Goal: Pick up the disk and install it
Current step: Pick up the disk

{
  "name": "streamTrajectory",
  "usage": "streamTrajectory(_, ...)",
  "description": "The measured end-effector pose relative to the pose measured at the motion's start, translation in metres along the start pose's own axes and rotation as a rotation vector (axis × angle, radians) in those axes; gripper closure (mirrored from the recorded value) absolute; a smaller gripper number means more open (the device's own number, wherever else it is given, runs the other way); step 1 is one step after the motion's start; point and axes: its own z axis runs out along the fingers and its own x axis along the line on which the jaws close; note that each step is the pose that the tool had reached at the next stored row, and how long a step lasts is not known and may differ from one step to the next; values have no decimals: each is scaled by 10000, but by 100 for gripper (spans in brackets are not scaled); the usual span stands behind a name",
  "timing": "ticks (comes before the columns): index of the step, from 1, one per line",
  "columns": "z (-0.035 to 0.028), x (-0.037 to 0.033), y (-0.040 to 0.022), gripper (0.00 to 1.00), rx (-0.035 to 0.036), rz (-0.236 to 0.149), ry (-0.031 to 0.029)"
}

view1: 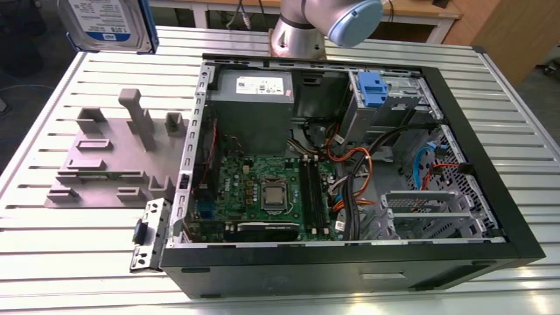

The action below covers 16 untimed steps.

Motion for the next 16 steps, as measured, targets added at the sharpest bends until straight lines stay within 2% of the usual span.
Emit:
streamTrajectory(8,0,0,-47,64,1,1,0)
streamTrajectory(16,0,24,-56,64,0,-1,0)
